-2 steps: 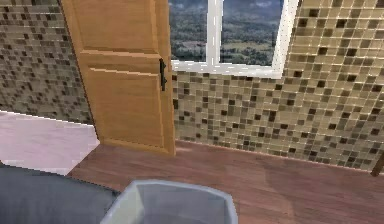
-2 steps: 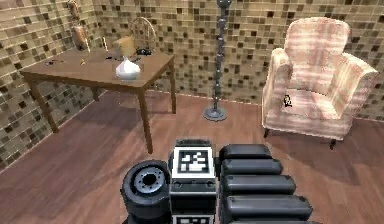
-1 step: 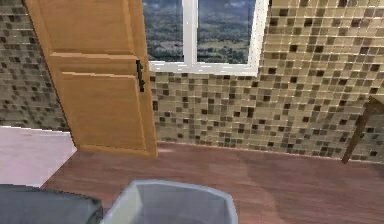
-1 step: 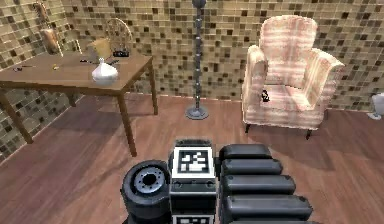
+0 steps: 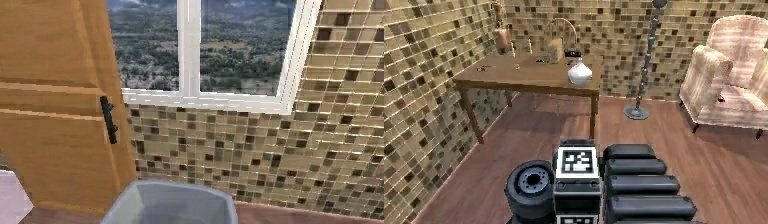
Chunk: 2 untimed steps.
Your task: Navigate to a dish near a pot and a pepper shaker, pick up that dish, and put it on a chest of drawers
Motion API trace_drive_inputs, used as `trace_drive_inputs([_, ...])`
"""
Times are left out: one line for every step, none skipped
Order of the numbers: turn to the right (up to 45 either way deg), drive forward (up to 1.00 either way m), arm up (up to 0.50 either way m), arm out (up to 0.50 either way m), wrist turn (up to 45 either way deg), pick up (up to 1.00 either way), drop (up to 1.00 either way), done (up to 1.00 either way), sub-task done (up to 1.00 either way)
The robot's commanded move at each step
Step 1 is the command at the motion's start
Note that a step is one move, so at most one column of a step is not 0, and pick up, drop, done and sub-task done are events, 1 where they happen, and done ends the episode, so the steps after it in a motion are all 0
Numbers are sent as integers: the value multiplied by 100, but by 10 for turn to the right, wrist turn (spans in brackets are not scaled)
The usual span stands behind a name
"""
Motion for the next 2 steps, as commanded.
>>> trace_drive_inputs([-330, 0, 0, 0, 0, 0, 0, 0, 0])
trace_drive_inputs([0, 25, 0, 0, 0, 0, 0, 0, 0])
